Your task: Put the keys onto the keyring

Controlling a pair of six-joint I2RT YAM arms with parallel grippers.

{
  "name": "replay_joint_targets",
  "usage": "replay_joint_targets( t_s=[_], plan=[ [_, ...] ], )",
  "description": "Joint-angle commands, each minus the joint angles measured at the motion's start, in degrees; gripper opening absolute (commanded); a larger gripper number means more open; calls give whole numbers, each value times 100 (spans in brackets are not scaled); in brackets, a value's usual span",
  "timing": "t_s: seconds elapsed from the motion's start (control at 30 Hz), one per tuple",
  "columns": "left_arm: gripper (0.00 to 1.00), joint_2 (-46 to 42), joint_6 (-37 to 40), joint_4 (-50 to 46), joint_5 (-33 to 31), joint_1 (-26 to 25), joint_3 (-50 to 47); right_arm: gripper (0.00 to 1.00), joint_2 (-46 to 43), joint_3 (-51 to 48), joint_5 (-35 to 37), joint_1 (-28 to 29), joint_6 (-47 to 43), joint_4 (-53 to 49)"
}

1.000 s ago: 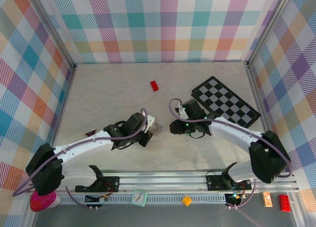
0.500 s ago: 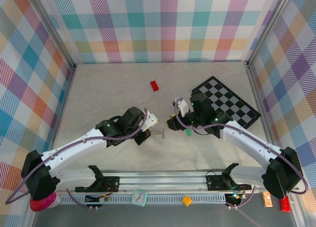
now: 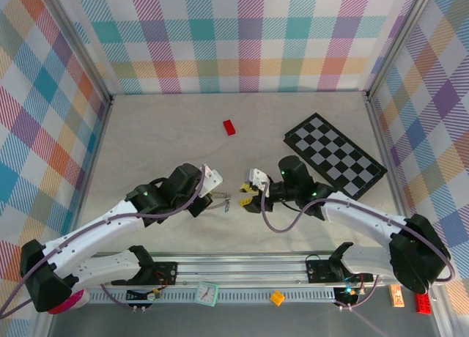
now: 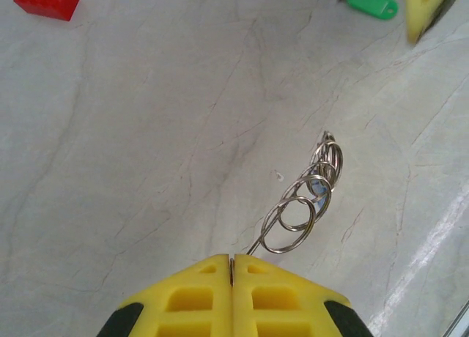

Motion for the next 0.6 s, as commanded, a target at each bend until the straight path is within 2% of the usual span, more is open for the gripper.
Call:
replay_joint_targets(
  t_s=[0.0, 0.2, 0.43, 0.57],
  plan=[
    [0, -192, -158, 264, 230, -54, -195, 45, 237, 62, -71, 272, -402, 477],
    [0, -313, -216, 247, 501, -59, -411, 47, 488, 47, 742, 397, -519, 872],
    [0, -384, -303, 361, 731, -57, -518, 50, 792, 252, 192, 491, -685, 575],
    [0, -443, -385, 391, 708, -60, -560, 47, 978, 312, 97, 604, -664, 521]
  ],
)
